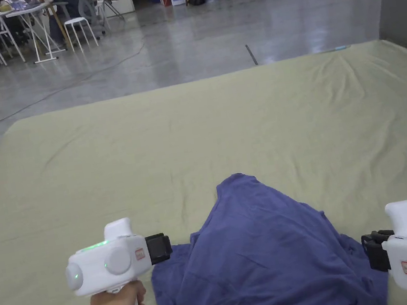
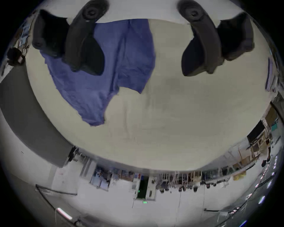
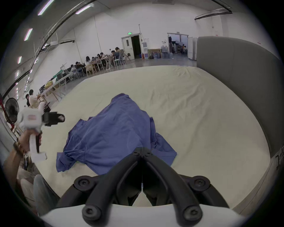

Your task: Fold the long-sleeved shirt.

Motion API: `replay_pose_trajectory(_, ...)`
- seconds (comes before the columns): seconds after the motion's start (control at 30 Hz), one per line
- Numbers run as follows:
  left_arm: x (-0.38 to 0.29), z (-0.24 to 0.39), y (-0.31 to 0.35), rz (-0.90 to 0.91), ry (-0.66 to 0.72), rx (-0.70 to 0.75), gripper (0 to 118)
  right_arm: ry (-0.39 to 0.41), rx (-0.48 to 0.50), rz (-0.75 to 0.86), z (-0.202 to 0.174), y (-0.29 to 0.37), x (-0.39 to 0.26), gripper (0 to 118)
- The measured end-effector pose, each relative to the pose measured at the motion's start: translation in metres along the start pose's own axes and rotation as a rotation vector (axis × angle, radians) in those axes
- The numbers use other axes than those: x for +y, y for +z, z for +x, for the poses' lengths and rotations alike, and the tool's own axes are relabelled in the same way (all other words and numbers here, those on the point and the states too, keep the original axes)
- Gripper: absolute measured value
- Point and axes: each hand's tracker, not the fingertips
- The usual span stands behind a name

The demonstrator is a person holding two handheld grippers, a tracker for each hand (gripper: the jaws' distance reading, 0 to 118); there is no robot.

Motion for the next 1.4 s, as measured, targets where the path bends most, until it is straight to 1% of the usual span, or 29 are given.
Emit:
replay_pose_trajectory(0.1,0.017,0.003,-0.048,-0.072,-0.059,0.073,107,0.007,-0.005,-0.030,0.003,-0.017,-0.002,2)
replay_pose_trajectory(0.13,0.012,0.007,-0.061,-0.104,-0.089,0.100,107,-0.001,-0.003,-0.044,0.004,-0.022,-0.002,2)
replay_pose_trajectory(0.2,0.006,0.014,-0.082,-0.191,-0.141,0.103,106,-0.011,0.002,-0.063,0.006,-0.030,-0.002,2)
replay_pose_trajectory(0.23,-0.001,0.020,-0.090,-0.232,-0.183,0.097,100,-0.009,0.001,-0.071,0.006,-0.035,-0.003,2)
replay_pose_trajectory(0.3,-0.017,0.033,-0.076,-0.114,-0.214,0.153,96,0.001,-0.007,-0.088,0.006,-0.042,-0.003,2)
replay_pose_trajectory(0.33,-0.016,0.034,-0.070,-0.136,-0.201,0.130,81,0.010,-0.015,-0.096,0.006,-0.044,-0.003,2)
replay_pose_trajectory(0.37,-0.016,0.038,-0.060,-0.118,-0.190,0.116,63,0.016,-0.020,-0.101,0.005,-0.046,-0.003,2)
replay_pose_trajectory(0.4,-0.010,0.034,-0.061,-0.083,-0.224,0.135,25,0.021,-0.025,-0.102,0.004,-0.048,-0.003,2)
replay_pose_trajectory(0.43,-0.009,0.036,-0.053,-0.055,-0.259,0.150,0,0.024,-0.026,-0.106,0.003,-0.049,-0.002,2)
replay_pose_trajectory(0.47,-0.010,0.034,-0.044,-0.037,-0.268,0.142,0,0.026,-0.023,-0.111,0.002,-0.049,0.001,2)
replay_pose_trajectory(0.53,-0.005,0.026,-0.019,-0.016,-0.170,0.022,0,0.031,-0.015,-0.102,0.002,-0.047,0.013,2)
replay_pose_trajectory(0.57,-0.001,0.022,-0.003,0.031,-0.112,-0.009,0,0.040,-0.018,-0.086,0.001,-0.045,0.023,2)
replay_pose_trajectory(0.6,0.004,0.021,0.008,0.053,-0.120,0.010,0,0.047,-0.018,-0.065,0.002,-0.044,0.035,2)
replay_pose_trajectory(0.67,0.014,0.013,0.019,0.112,-0.148,0.041,0,0.024,0.000,-0.021,0.004,-0.045,0.063,2)
replay_pose_trajectory(0.7,0.019,0.010,0.026,0.112,-0.150,0.025,0,0.020,0.008,-0.025,0.005,-0.050,0.080,3)
replay_pose_trajectory(0.73,0.024,0.006,0.032,0.126,-0.139,0.002,0,0.013,0.016,-0.024,0.007,-0.058,0.096,22)
replay_pose_trajectory(0.8,0.024,0.011,0.046,0.145,-0.122,0.003,0,0.008,0.024,-0.025,0.007,-0.077,0.121,69)
replay_pose_trajectory(0.83,0.025,0.011,0.051,0.152,-0.125,0.002,0,0.007,0.027,-0.046,0.007,-0.090,0.133,83)
replay_pose_trajectory(0.87,0.026,0.010,0.052,0.160,-0.130,0.007,0,0.012,0.035,-0.078,0.007,-0.103,0.141,84)
replay_pose_trajectory(0.9,0.027,0.007,0.051,0.168,-0.137,0.015,0,0.016,0.033,-0.108,0.009,-0.122,0.150,84)
replay_pose_trajectory(0.97,0.024,0.012,0.050,0.158,-0.140,0.016,0,0.048,-0.040,-0.188,0.010,-0.158,0.158,84)
replay_pose_trajectory(1.03,0.023,0.008,0.045,0.138,-0.127,0.015,0,0.059,-0.067,-0.294,0.013,-0.193,0.159,84)
replay_pose_trajectory(1.1,0.020,0.010,0.041,0.134,-0.114,0.007,0,0.054,-0.045,-0.384,0.013,-0.219,0.153,84)
replay_pose_trajectory(1.17,0.018,0.008,0.036,0.118,-0.107,0.002,0,0.080,-0.025,-0.468,0.011,-0.241,0.141,84)
replay_pose_trajectory(1.27,0.014,0.009,0.030,0.099,-0.111,0.018,0,0.135,-0.029,-0.533,-0.002,-0.258,0.121,83)
replay_pose_trajectory(1.3,0.012,0.008,0.029,0.096,-0.108,0.018,0,0.146,-0.029,-0.538,-0.008,-0.263,0.114,76)
replay_pose_trajectory(1.33,0.012,0.008,0.028,0.091,-0.102,0.016,0,0.151,-0.022,-0.523,-0.012,-0.262,0.108,54)
replay_pose_trajectory(1.37,0.010,0.008,0.028,0.087,-0.098,0.016,0,0.184,-0.022,-0.485,-0.018,-0.258,0.106,42)
replay_pose_trajectory(1.4,0.009,0.008,0.029,0.086,-0.094,0.017,0,0.211,-0.014,-0.475,-0.022,-0.253,0.105,20)
